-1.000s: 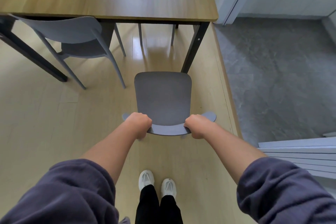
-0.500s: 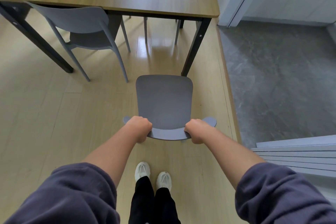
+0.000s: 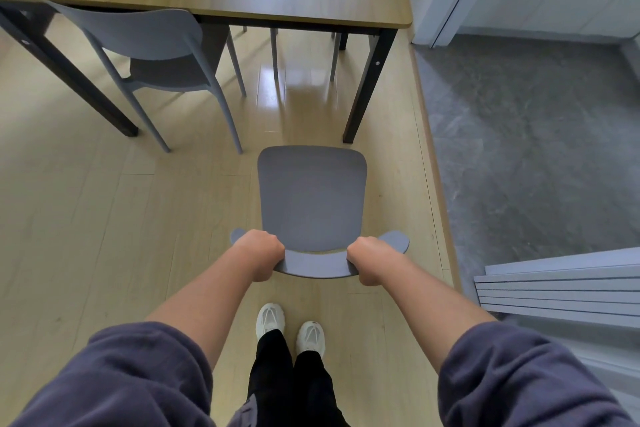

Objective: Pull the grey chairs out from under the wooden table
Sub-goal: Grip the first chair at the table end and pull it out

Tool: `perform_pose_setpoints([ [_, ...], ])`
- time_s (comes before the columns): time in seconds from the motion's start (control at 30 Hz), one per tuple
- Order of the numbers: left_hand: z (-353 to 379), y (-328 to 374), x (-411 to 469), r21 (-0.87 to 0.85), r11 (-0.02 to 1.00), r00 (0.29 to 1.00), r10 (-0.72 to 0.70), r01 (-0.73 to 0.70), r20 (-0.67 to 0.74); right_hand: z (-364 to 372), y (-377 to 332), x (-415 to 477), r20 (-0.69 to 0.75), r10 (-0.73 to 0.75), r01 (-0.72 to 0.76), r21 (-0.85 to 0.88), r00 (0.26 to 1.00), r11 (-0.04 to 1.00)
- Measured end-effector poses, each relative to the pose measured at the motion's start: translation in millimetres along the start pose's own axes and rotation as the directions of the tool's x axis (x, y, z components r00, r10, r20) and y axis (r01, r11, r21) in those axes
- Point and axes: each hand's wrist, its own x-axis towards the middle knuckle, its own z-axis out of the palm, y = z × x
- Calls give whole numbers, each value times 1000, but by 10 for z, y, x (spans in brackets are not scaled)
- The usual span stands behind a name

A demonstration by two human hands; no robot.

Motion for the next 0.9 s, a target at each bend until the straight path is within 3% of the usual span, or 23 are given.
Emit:
perform_pose_setpoints([
  [0.73, -40, 116, -127, 52, 996, 998, 67, -67, 11, 63, -12, -68, 106, 38, -35, -31, 994, 999],
  [0.9, 13, 22, -82, -12, 992, 992, 125, -125, 16, -50, -55, -54, 252, 94, -82, -55, 963, 995],
])
